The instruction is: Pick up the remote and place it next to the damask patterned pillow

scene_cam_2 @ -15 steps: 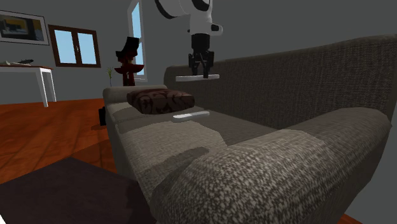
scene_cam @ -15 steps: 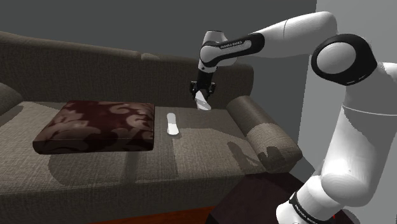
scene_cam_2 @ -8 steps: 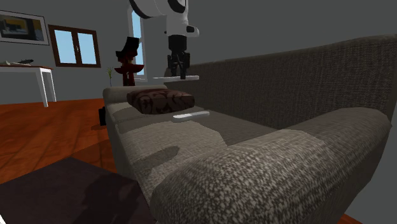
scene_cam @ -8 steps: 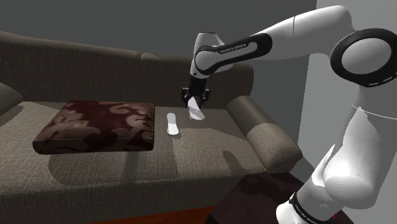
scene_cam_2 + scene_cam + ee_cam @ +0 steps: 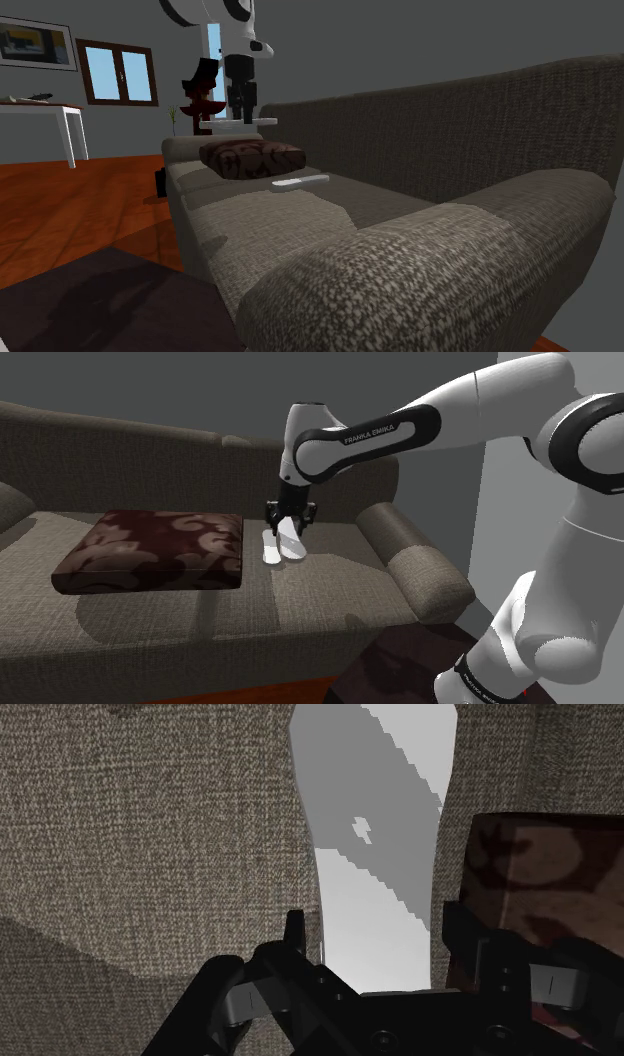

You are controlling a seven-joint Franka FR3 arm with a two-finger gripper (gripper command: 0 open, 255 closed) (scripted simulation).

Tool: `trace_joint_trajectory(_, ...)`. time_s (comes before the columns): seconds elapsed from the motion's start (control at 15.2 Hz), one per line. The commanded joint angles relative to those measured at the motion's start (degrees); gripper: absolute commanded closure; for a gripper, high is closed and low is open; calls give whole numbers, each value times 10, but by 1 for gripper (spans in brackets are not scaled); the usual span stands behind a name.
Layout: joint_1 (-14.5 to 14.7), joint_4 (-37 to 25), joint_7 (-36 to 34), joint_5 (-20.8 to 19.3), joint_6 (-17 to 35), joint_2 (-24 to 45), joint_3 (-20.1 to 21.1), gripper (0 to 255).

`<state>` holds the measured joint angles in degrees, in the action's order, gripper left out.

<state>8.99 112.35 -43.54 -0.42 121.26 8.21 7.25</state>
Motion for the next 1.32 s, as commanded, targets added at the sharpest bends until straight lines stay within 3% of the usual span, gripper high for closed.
trace_joint_trajectory(0.0,14,9,-26,-1,1,-8,10,255)
trace_joint_trajectory(0.33,53,10,-97,-6,1,-9,40,255)
trace_joint_trajectory(1.25,56,57,-106,-20,99,43,37,255)
